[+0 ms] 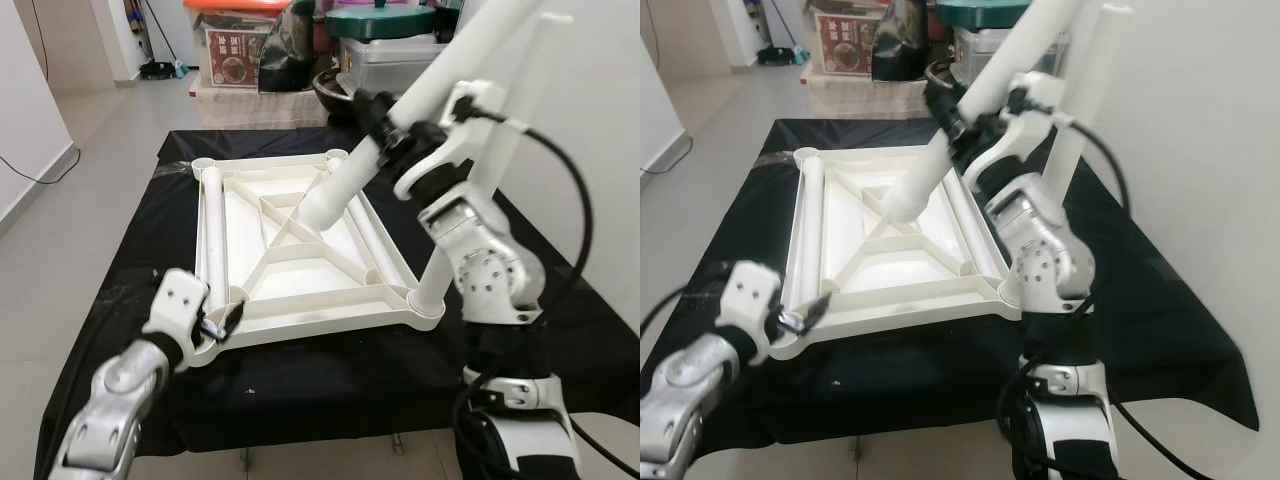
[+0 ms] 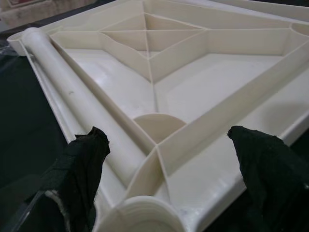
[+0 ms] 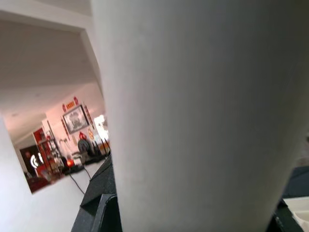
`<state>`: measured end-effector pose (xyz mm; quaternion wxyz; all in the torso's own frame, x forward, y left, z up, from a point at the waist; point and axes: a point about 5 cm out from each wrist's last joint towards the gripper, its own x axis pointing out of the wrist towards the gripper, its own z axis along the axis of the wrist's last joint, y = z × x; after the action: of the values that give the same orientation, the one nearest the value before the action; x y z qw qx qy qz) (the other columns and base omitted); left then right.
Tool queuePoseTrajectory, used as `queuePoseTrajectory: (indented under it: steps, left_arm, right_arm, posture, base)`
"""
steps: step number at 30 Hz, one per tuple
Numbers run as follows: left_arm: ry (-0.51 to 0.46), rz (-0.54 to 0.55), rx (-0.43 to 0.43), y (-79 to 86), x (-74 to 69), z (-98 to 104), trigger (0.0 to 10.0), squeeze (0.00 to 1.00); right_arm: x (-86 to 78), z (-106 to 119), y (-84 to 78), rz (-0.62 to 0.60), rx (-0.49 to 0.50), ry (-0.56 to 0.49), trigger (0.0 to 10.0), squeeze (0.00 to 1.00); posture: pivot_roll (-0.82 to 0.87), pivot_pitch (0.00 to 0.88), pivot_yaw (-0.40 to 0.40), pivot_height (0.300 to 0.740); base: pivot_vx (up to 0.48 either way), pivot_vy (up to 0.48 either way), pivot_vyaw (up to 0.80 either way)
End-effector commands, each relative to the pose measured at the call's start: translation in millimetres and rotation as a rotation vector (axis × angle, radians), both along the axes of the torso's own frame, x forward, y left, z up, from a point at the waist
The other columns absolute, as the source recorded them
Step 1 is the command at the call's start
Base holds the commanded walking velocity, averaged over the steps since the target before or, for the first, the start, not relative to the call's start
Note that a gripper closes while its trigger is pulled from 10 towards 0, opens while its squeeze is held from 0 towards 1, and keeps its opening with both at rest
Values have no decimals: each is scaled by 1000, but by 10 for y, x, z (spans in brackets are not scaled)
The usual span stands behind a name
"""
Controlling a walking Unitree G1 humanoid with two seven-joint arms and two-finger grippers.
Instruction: Building children table
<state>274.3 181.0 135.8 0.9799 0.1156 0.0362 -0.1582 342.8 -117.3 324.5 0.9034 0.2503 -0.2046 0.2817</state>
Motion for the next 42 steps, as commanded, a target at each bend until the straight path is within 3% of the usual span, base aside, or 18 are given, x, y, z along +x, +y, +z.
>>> queuePoseTrajectory:
  steps: [1, 7, 10, 28, 37, 41, 42]
  left_arm:
    - [2, -19, -23, -55, -13, 14, 10000, 0]
    - [12, -50, -52, -203, -19, -7, 10000, 0]
    - [15, -47, -54, -205, -22, -7, 10000, 0]
    - [19, 32, -170, -218, 9, 48, 10000, 0]
    - [15, 59, -198, -234, 68, 105, 10000, 0]
    - [-11, 118, -189, -188, 93, 129, 10000, 0]
    - [-5, 125, -194, -184, 98, 127, 10000, 0]
  right_arm:
    - [2, 19, 21, 23, 20, 8, 9373, 0]
    - [-5, 21, 60, 58, 34, 17, 9176, 0]
    - [-14, 6, 75, 60, 21, 21, 10000, 0]
    - [-24, -240, 175, -23, -120, 99, 10000, 0]
    - [-13, -522, 173, -128, -199, 258, 10000, 0]
    - [-5, -562, 184, -151, -252, 272, 10000, 0]
    - [-6, -546, 190, -137, -251, 235, 10000, 0]
  posture:
    - [67, 0, -58, 740]
    - [67, 0, -60, 740]
    - [67, 0, -60, 740]
    - [69, 0, -62, 740]
    - [62, 0, -62, 740]
    - [61, 0, -63, 740]
    - [61, 0, -63, 740]
  base:
    - [0, 0, 0]
    - [0, 0, 0]
    - [0, 0, 0]
    - [0, 0, 0]
    - [0, 447, 0]
    - [0, 480, 0]
    - [0, 480, 0]
